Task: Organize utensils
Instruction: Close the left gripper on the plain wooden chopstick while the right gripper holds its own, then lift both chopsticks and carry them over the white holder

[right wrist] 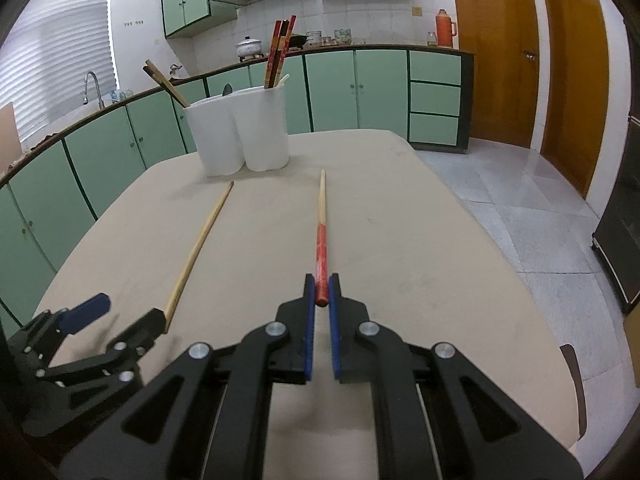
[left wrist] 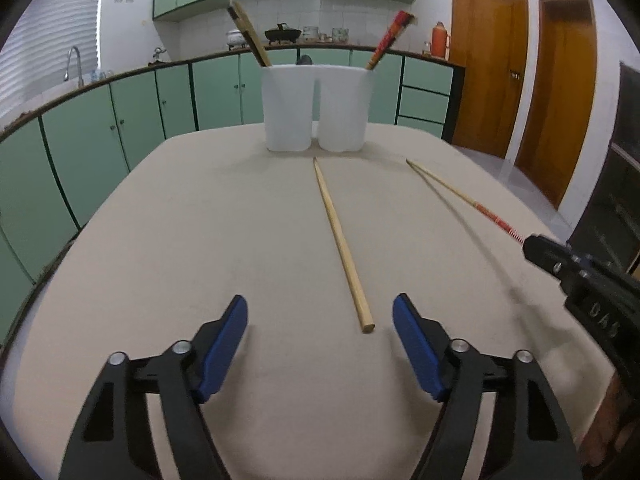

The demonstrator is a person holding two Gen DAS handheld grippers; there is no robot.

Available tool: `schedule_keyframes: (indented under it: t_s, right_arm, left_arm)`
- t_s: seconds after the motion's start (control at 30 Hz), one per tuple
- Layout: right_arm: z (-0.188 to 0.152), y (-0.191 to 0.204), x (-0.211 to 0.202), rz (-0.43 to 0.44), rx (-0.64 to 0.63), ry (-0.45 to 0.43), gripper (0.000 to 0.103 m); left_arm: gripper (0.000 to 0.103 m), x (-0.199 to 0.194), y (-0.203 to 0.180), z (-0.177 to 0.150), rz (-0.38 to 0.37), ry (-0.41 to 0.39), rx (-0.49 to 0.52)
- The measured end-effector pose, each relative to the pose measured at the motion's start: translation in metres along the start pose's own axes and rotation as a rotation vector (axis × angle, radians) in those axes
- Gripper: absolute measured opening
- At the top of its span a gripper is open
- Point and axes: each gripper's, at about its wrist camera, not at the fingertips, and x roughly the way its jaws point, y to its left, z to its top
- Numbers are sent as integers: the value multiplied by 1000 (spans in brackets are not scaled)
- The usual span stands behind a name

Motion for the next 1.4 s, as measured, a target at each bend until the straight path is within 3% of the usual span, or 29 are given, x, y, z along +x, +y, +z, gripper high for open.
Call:
schedule_keyframes:
  t_s: [0.07, 0.3, 0.5, 0.6, 0.83, 1.0, 1.4]
  right_arm:
    - [0, -2, -1, 7, 5, -2, 6]
    - [-2, -6, 0, 18, 13, 8, 6]
    - [0, -6, 2, 18, 10, 13, 6]
    - [0, -4, 2, 16, 5, 20, 6]
    - [6, -3, 0, 9, -13, 10, 6]
    - [11, -3, -6, 7, -33, -7, 6]
    - [80, -7, -42, 15, -75, -35, 5]
  left_arm:
    - [68, 2, -1, 0, 2, 2, -2]
    - [39, 12, -3, 2, -11, 43, -7]
    - [26, 15, -8, 3, 6, 49, 16]
    - [7, 15, -9, 3, 5, 51, 28]
    - [7, 6, -4, 8, -11, 46, 21]
    - [7, -23, -4, 23, -5, -24, 55]
    - [7, -82, 11, 107, -28, -224, 29]
